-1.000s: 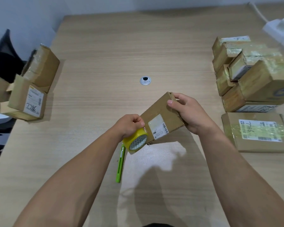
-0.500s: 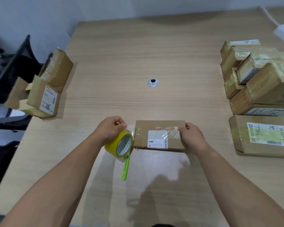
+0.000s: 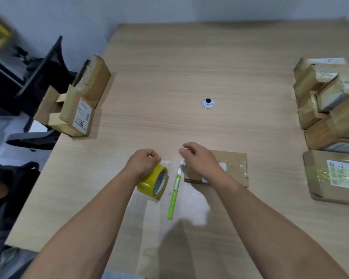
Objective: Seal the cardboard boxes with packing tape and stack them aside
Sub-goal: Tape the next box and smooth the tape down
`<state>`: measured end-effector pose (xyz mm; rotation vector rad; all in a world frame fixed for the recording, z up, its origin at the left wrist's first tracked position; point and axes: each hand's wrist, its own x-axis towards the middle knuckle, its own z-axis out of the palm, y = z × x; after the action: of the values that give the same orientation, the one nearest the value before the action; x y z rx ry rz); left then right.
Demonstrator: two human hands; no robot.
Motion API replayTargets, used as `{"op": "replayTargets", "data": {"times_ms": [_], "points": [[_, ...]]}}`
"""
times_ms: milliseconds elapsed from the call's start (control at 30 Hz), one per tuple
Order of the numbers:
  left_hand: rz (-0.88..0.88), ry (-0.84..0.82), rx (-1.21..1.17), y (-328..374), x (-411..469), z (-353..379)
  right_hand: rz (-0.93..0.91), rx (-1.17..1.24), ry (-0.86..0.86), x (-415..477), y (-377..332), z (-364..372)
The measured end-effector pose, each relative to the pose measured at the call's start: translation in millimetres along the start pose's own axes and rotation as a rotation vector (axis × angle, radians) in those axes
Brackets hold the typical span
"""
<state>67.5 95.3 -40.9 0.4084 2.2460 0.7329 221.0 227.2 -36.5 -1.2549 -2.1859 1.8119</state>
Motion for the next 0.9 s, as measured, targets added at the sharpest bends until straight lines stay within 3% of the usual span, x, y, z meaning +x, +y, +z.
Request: {"op": "replayTargets", "data": {"times_ms": [133,300,500,700,900], "points": [[-0.033,-0.025,-0.116,-4,-3,-6,0.018,0.034,-0.14,15,-16,54],[-0.076,-0.078,-0.221,-11,3,-16,0.056,0.1,-0.15,31,-17,72],[-0.219,-0.228,-0.538,-27,12,-26,0.073,0.072,-0.112,48,-15,79],[0.031,-0.342,-0.34,-62,22,-40,0.084,0.262,-0.16,60,-18,85],[0.094,-0.404,-0.133,-83,39,-39,-0.044,-0.159,-0.065,84,-16,96]]}}
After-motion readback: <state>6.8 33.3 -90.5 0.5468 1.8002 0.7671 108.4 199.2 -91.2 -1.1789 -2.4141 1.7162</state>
